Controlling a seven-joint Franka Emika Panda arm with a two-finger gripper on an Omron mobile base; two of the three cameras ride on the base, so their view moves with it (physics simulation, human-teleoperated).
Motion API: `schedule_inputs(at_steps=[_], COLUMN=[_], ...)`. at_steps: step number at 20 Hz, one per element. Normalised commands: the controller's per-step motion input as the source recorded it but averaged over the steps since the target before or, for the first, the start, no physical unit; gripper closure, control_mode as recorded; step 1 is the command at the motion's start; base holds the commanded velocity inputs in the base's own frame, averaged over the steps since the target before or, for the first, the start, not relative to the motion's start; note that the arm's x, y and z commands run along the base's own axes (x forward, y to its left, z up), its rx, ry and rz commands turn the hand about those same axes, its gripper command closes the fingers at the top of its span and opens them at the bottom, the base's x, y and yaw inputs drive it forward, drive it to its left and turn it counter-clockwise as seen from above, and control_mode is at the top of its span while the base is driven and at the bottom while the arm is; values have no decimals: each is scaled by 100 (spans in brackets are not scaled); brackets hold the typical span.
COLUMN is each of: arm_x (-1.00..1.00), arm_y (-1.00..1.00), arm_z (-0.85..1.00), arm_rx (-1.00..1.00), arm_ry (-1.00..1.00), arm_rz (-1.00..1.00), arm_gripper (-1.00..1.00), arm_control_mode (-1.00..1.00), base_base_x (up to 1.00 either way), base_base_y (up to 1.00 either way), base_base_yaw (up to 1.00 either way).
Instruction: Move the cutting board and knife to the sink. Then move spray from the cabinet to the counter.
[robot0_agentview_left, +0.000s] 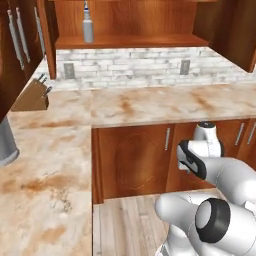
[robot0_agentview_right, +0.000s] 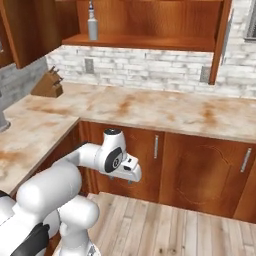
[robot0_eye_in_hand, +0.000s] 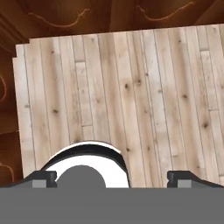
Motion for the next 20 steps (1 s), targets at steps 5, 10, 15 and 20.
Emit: schedule_inputs(at_steps=[5,10,15,20], arm_x=[0,0,0,0], arm_y=[0,0,0,0], arm_z=[0,0,0,0], arm_rx=[0,0,0,0], arm_ry=[0,0,0,0], arm_rz=[0,0,0,0], arm_gripper=[-100,-100,-100,-100], arm_control_mode=[100,100,100,100], base_base_x=[82,71,65,61], base_base_y=[1,26,26,39], base_base_yaw=[0,-6,-6,-17])
